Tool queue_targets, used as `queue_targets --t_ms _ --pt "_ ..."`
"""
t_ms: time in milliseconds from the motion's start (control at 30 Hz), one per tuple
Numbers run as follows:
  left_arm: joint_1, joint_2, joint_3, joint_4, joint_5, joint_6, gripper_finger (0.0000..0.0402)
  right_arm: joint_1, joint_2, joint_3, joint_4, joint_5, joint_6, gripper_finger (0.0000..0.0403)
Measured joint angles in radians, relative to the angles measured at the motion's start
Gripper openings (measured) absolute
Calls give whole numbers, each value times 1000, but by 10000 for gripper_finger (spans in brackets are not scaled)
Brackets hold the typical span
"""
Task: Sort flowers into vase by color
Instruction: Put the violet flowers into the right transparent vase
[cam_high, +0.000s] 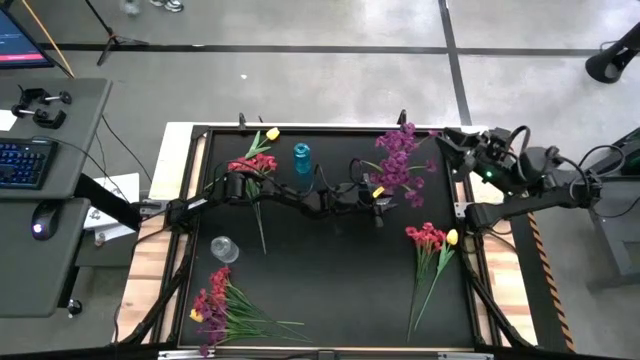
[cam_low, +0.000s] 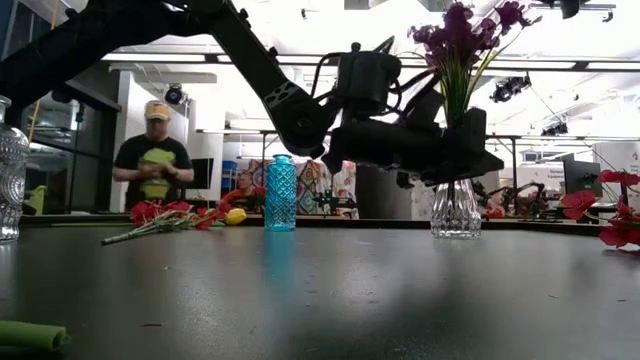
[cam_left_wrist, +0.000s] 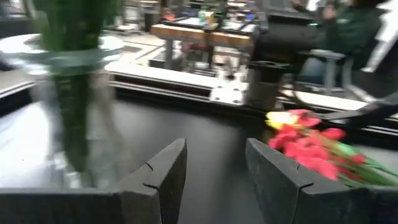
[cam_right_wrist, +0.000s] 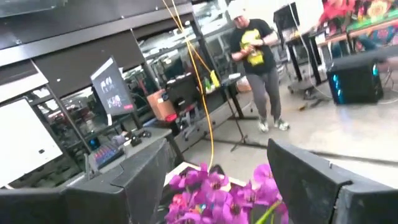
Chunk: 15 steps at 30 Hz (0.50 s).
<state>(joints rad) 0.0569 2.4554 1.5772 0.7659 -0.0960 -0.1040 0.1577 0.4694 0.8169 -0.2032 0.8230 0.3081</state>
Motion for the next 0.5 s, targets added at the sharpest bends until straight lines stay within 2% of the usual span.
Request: queue_targets --t_ms 133,267,400,500 --pt "-9 -40 -2 -42 139 -30 154 0 2 0 2 16 -26 265" --pt "-41 -80 -1 -140 343 -38 154 0 2 0 -8 20 -22 265" --pt "-98 -122 -2 -345 517 8 154 0 2 0 -30 19 -19 265" --pt "-150 -182 -38 -491 562 57 154 0 2 0 -59 19 -9 265"
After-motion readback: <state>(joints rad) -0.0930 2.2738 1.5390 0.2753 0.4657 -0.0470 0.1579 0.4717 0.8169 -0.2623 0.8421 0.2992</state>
